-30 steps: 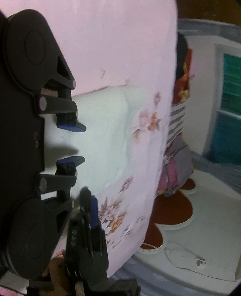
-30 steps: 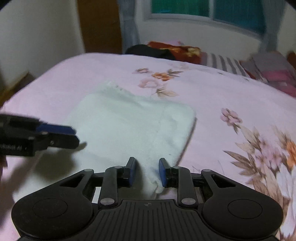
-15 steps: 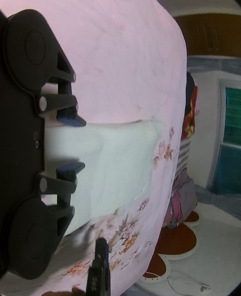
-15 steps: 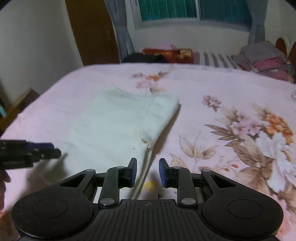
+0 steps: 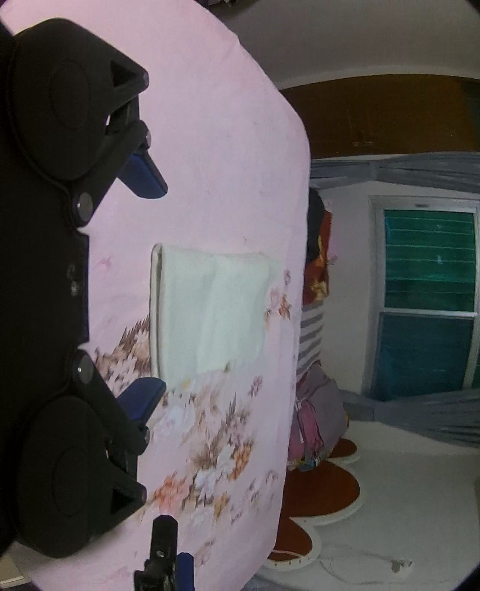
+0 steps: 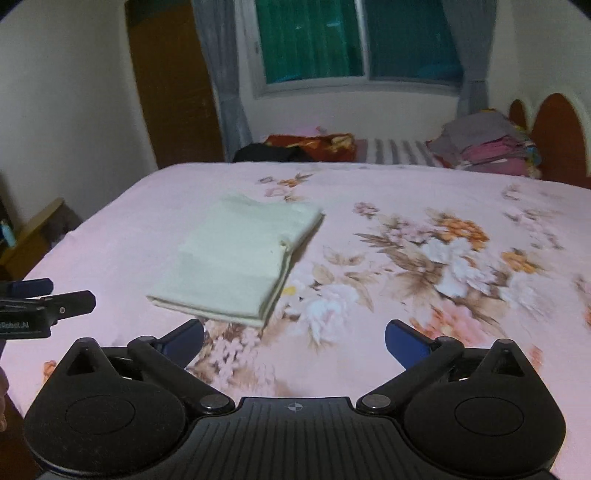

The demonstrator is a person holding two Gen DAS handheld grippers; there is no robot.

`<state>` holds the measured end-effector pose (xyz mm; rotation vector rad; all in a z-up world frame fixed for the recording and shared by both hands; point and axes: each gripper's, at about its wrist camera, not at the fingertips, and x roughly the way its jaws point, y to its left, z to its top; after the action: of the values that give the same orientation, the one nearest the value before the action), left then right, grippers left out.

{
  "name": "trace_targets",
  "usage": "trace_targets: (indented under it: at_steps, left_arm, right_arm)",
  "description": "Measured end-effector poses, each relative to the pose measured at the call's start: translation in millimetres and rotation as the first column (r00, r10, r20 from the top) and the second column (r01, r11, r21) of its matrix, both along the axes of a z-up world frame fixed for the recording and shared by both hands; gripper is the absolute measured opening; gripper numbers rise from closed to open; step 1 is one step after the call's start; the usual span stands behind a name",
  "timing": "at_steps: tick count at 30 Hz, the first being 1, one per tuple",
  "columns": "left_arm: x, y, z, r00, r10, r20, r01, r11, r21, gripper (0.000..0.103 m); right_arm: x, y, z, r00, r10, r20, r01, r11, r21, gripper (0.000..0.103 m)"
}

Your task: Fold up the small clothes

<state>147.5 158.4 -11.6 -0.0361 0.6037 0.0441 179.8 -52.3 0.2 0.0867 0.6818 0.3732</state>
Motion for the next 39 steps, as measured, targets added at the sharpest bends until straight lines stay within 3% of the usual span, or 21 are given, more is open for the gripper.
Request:
trace_targets:
  at_steps: [8,16,39]
  left_arm:
    - [-54,-29,24,0.999,-0.022,0.027,0.022,0.999,0.024,0.103]
    - [-85,-40,33,0.998,-0.049,0.051,0.047,0.998,0.031,0.103]
    - [-108,-45,43,0.992,-0.058,0.107,0.055,0.998,0.033,0.103]
  right_arm:
    - [-73,-4,25,0.996,-0.073,0.056,0.075,0.996,-0.051,0.103]
    - [-119,-6,42,0.991,-0.106,0.080,0.109,0.994,-0.033,0.103]
    - [-154,-2,70,0.982,-0.098,0.161,0.106,0.994,-0.041,0.103]
